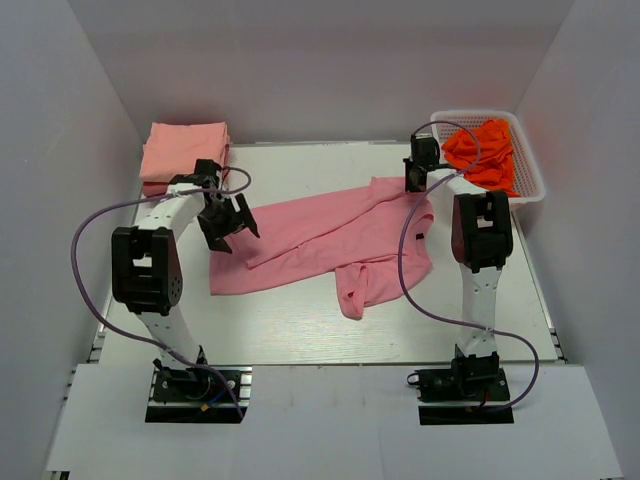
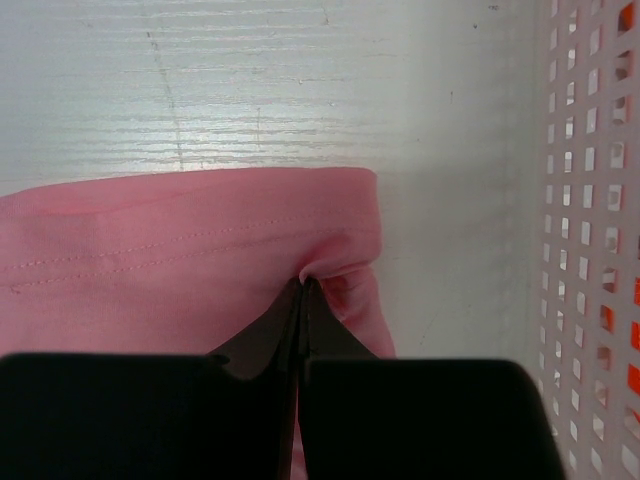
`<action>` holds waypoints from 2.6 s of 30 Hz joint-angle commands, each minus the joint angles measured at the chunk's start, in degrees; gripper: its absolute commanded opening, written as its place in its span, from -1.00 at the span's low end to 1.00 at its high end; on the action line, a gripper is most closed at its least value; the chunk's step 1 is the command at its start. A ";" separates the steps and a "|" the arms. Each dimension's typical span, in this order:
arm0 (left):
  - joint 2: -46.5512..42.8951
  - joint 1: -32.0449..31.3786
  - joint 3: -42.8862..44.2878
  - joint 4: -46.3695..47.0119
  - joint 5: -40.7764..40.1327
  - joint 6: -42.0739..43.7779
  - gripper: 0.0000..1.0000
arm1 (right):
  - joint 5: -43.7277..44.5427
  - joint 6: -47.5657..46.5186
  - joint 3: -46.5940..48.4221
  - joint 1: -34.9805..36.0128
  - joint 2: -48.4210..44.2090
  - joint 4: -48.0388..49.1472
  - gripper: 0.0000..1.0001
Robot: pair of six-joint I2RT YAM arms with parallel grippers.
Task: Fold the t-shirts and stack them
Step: Flatten out the tshirt
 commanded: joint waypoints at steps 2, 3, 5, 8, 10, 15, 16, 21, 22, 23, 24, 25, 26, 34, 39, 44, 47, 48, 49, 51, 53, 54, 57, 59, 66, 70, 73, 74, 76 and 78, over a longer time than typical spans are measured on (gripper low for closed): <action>-2.25 -2.64 -4.33 0.37 4.50 1.77 0.87 | -0.75 1.01 -1.34 -0.44 -2.66 0.02 -1.00; -2.25 -2.65 -4.34 1.07 4.50 1.77 0.82 | -0.84 1.10 -1.43 -0.36 -2.75 0.28 -1.00; -1.72 -3.25 -4.86 1.68 4.50 2.39 0.74 | -0.75 1.36 -2.39 -0.62 -3.45 0.81 -1.00; -1.19 -3.79 -5.57 3.71 4.50 2.91 0.60 | -0.31 1.45 -4.06 -0.62 -4.24 1.34 -1.00; -0.23 -3.79 -5.57 4.24 4.50 2.91 0.52 | -0.22 1.45 -4.50 -0.88 -4.42 1.60 -1.00; 2.06 -4.84 -6.09 4.85 3.27 3.96 0.13 | 0.04 1.98 -5.38 -1.23 -5.21 2.04 -1.00; 2.67 -4.84 -6.09 4.85 3.27 3.97 0.10 | 0.30 2.16 -5.38 -1.23 -5.39 2.13 -1.00; 2.67 -6.07 -6.62 4.24 2.74 5.29 -0.01 | 0.83 2.68 -5.65 -1.58 -5.56 2.13 -1.00; 2.67 -6.07 -6.62 3.72 2.74 5.90 -0.07 | 0.14 2.86 -5.73 -1.59 -5.56 2.13 -1.00; 2.67 -6.60 -6.62 3.71 2.74 5.90 -0.44 | -0.04 2.95 -5.82 -1.76 -5.48 2.22 -1.00; 2.67 -6.60 -6.62 3.71 1.69 5.90 -0.70 | -0.05 3.21 -5.65 -1.76 -5.56 2.22 -1.00; 2.67 -6.60 -5.84 2.93 1.68 5.90 -0.95 | -0.13 3.21 -5.73 -1.76 -5.65 2.13 -1.00; 3.20 -6.60 -5.31 2.92 1.07 5.90 -1.00 | -0.13 3.39 -5.91 -1.85 -5.65 2.13 -1.00; -0.57 -6.08 1.81 2.30 -3.94 5.90 -1.00 | -0.66 3.13 -7.14 -1.94 -7.23 4.24 -1.00; -1.11 -6.07 3.05 0.02 -5.61 7.57 -1.00 | -0.75 2.68 -7.93 -1.76 -8.02 4.42 -1.00; 0.82 -6.07 1.82 -4.28 -2.98 8.10 -0.32 | -0.92 2.33 -8.46 -1.94 -8.29 4.59 -1.00; 1.35 -6.69 -0.63 -4.90 2.11 8.71 0.65 | -0.75 1.98 -8.29 -1.94 -8.20 4.42 -1.00; 1.35 -6.69 -1.34 -4.90 3.08 9.32 0.82 | -0.66 1.89 -8.11 -2.11 -8.29 4.07 -1.00; 1.35 -6.69 -1.87 -4.90 3.09 9.33 0.85 | -0.75 1.98 -8.19 -1.85 -8.20 4.24 -1.00; 1.35 -6.69 -2.58 -4.90 3.09 9.33 0.85 | -0.66 1.89 -8.28 -1.85 -8.29 4.07 -1.00; 1.88 -6.69 -3.10 -3.24 3.61 9.33 0.80 | -0.49 1.98 -8.46 -1.94 -8.46 4.15 -1.00; 1.88 -6.69 -3.11 -2.54 4.49 9.33 0.80 | -0.40 2.07 -8.55 -2.02 -8.29 4.07 -1.00; 3.11 -6.69 -3.63 -0.77 5.02 9.33 0.65 | -0.05 2.33 -8.90 -2.02 -8.47 4.15 -1.00; 4.17 -6.69 -3.11 0.54 5.02 9.33 0.52 | 0.13 2.59 -8.90 -1.85 -8.55 3.89 -1.00; 6.80 -6.69 -2.40 0.20 4.58 9.94 -0.32 | 0.83 3.04 -9.34 -2.02 -9.08 4.24 -1.00; 5.75 -6.69 0.67 0.19 1.95 9.95 -1.00 | 1.18 3.21 -9.60 -2.02 -9.25 4.24 -1.00; 5.22 -5.99 5.23 -0.86 1.16 8.73 -1.00 | 1.01 3.39 -10.39 -2.11 -10.22 6.25 -1.00; 5.22 -5.38 8.46 -0.86 -0.76 8.71 -1.00 | 1.01 3.47 -10.22 -1.94 -10.48 6.96 -1.00; 5.22 -5.37 12.69 -1.39 -5.84 6.61 -1.00 | 1.10 2.78 -9.78 -1.94 -11.10 7.93 -1.00; 6.62 -5.37 19.90 -2.26 -7.89 6.08 -1.00 | 1.45 2.34 -9.43 -1.85 -11.36 8.81 -1.00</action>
